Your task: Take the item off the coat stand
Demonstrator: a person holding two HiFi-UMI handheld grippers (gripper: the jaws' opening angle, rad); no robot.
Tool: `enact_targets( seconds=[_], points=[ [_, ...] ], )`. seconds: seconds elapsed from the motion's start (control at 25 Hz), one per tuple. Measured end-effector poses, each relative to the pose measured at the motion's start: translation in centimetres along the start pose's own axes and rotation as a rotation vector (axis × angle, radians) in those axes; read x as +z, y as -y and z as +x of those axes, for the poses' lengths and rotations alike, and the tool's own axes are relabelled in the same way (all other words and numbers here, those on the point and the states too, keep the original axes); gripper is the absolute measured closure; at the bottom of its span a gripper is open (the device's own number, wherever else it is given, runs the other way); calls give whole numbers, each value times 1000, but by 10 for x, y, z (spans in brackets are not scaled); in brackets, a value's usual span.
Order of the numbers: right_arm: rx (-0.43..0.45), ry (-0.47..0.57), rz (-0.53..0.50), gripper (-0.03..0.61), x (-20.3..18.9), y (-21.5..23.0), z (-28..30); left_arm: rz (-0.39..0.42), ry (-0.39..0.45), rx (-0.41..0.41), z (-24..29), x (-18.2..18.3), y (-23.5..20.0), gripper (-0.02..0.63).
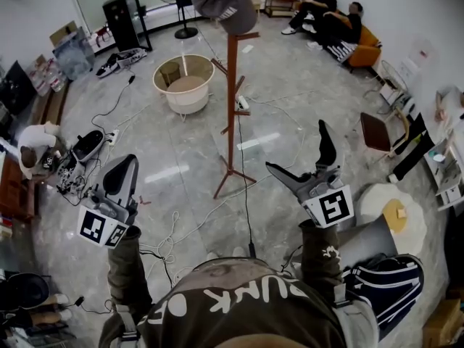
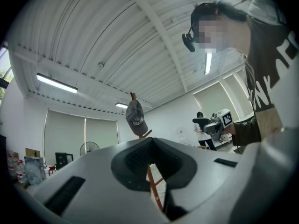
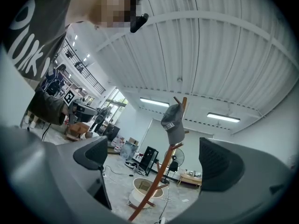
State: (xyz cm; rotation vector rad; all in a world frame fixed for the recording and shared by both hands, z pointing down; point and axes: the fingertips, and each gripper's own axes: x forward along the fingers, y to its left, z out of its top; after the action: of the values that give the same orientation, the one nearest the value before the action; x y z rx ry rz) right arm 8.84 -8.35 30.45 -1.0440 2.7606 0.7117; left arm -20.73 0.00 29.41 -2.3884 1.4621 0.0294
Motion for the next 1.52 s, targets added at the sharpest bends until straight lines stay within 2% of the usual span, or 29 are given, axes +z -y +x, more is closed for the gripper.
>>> enact_targets(
  seconds=[0.4,0.72,0.92,1.16,1.36,1.52],
  points=[
    [21,29,20,-16,-18,38,-2,13,-45,17,30,-8,25,609],
    [13,27,28,-15,-33,61,23,4,-57,6,62,-24,5,609],
    [-4,-4,15,-16,-54,68,50,-25,-39,-22,88,-54,-24,609],
    [-18,-45,-14,-15,-70,82,106,-58,-10,-46,125,-81,-92,609],
    [-61,-6,2,-15,-58,102,150,-78,20,-91,156,-97,-141,609],
    [-64,48,3,-15,-31,111,177,-87,24,-114,166,-107,-167,609]
  ],
)
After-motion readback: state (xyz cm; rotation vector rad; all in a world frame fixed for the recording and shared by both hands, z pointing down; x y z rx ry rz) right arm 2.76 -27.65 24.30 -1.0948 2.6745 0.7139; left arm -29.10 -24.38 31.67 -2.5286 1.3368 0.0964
